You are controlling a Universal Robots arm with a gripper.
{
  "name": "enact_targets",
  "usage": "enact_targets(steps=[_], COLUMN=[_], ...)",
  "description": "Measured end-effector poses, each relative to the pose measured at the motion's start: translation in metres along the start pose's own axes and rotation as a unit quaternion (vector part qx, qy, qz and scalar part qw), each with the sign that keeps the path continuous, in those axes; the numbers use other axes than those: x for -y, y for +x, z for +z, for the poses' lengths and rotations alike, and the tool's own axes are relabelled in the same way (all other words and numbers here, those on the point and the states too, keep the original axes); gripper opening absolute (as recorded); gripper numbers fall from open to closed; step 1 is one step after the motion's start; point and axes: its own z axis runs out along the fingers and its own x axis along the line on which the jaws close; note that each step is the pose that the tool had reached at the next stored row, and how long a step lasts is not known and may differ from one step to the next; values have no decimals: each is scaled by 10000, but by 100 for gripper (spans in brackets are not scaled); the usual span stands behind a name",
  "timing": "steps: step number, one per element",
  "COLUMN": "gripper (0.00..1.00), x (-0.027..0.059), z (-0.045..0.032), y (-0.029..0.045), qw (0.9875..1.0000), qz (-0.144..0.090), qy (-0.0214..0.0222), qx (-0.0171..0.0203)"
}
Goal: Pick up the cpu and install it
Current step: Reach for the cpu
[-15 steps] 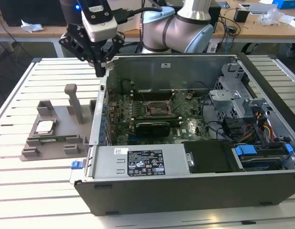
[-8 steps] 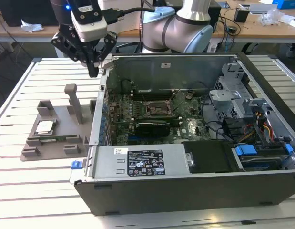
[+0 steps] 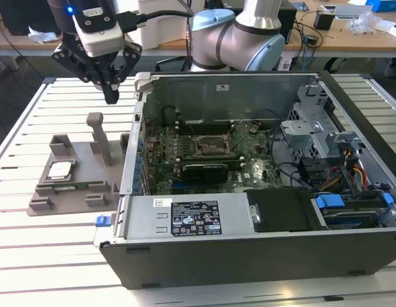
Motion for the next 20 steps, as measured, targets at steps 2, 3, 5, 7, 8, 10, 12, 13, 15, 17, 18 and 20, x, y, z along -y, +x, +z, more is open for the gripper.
enact_targets(steps=[2, 3, 5, 7, 8, 10, 12, 13, 15, 17, 18, 20], gripper=[11, 11, 11, 11, 11, 11, 11, 11, 11, 11, 11, 11], x=[4, 6, 11, 14, 15, 19, 22, 23, 27, 31, 33, 36], z=[-1, -2, -4, -5, -5, -7, -8, -8, -9, -11, -12, -12], y=[56, 76, 149, 185, 207, 257, 298, 320, 362, 417, 443, 483], qw=[10000, 10000, 10000, 10000, 10000, 10000, 10000, 10000, 10000, 10000, 10000, 10000], qz=[0, 0, 0, 0, 0, 0, 0, 0, 0, 0, 0, -1], qy=[0, 0, 0, 0, 0, 0, 0, 0, 0, 0, 0, 0], qx=[0, 0, 0, 0, 0, 0, 0, 0, 0, 1, 0, 0])
